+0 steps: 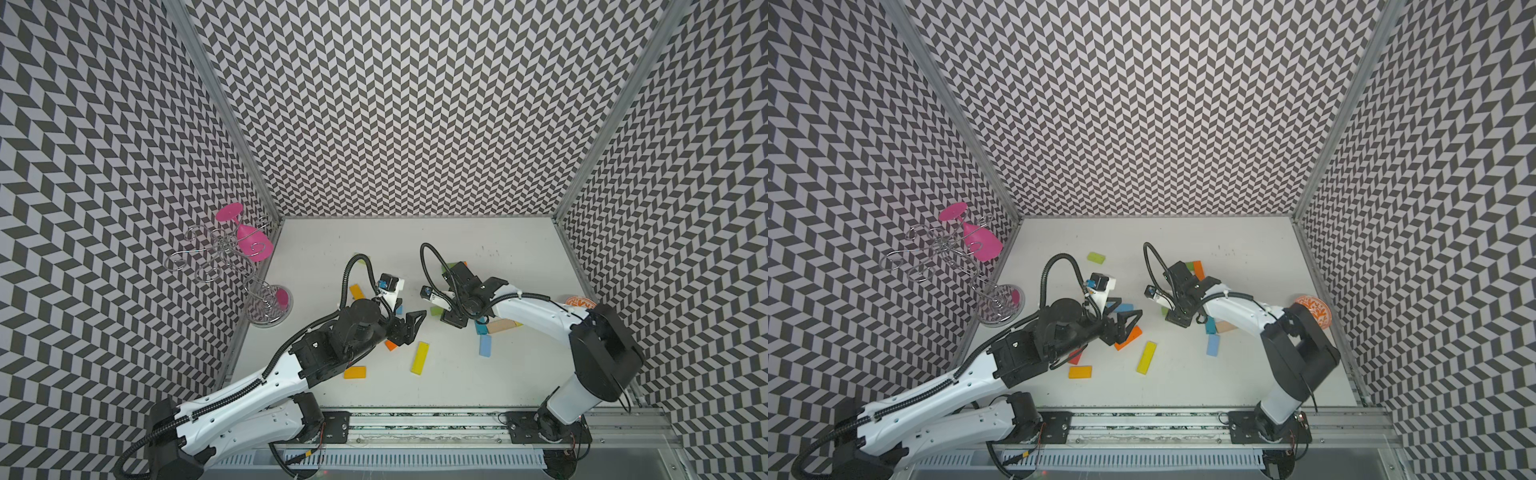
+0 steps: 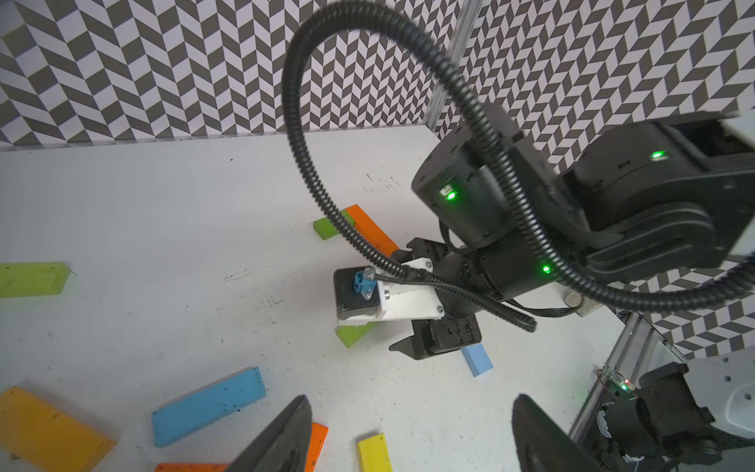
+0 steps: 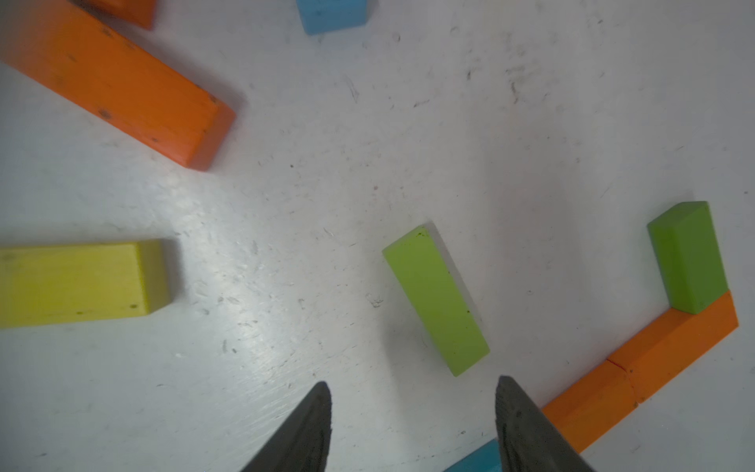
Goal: Assemble a giraffe with building blocks
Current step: Pick up the building block from the center of the board.
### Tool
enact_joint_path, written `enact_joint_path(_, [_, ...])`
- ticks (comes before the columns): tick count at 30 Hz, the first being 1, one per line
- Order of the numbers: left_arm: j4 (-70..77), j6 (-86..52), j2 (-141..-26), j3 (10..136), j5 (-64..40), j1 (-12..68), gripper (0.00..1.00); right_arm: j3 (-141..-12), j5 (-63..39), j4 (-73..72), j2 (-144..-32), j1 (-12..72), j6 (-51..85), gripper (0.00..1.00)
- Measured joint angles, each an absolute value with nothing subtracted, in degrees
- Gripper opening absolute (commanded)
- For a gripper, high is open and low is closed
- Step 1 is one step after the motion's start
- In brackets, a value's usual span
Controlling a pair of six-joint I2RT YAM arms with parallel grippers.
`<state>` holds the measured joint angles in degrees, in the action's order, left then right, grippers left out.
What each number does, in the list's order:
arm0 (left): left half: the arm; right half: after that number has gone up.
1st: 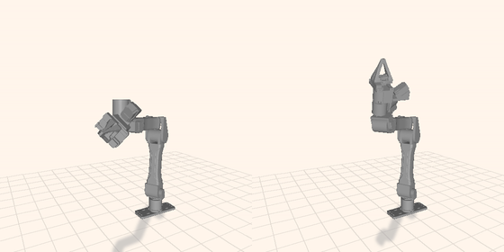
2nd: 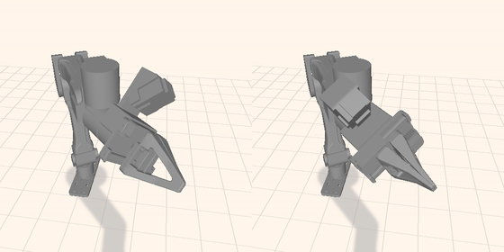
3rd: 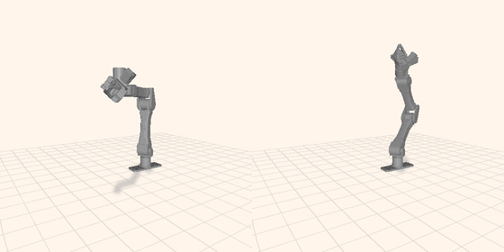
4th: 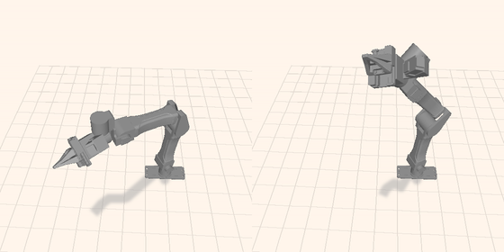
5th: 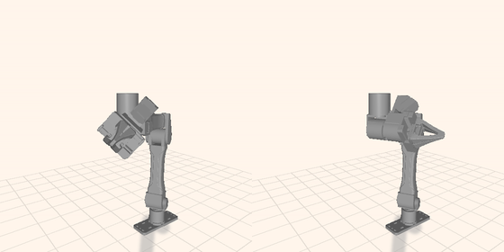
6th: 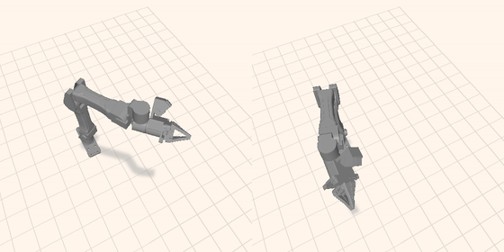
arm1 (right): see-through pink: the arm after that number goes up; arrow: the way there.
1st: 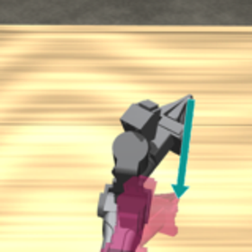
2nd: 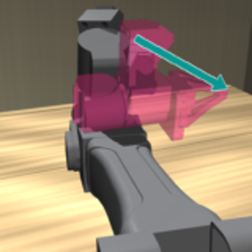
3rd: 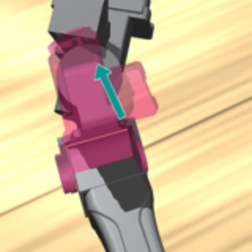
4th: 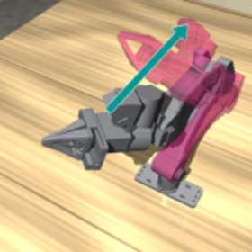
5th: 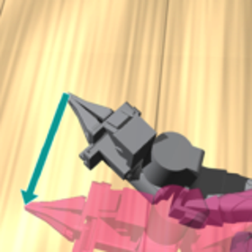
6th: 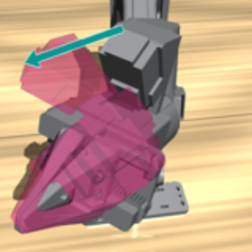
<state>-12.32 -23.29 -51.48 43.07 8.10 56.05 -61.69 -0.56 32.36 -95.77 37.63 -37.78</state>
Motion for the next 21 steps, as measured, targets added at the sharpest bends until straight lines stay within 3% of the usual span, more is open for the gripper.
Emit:
enact_joint_path(17, [-12.2, -22.5, -51.9, 42.0, 6.5, 53.1, 0.78, -67.3, -1.5, 31.7, -106.2, 34.5, -43.5, 0.63])
enact_joint_path(21, [-12.2, -22.0, -51.9, 42.0, 6.1, 52.6, 0.78, -67.5, -2.6, 31.4, -106.7, 34.5, -43.5, 0.59])
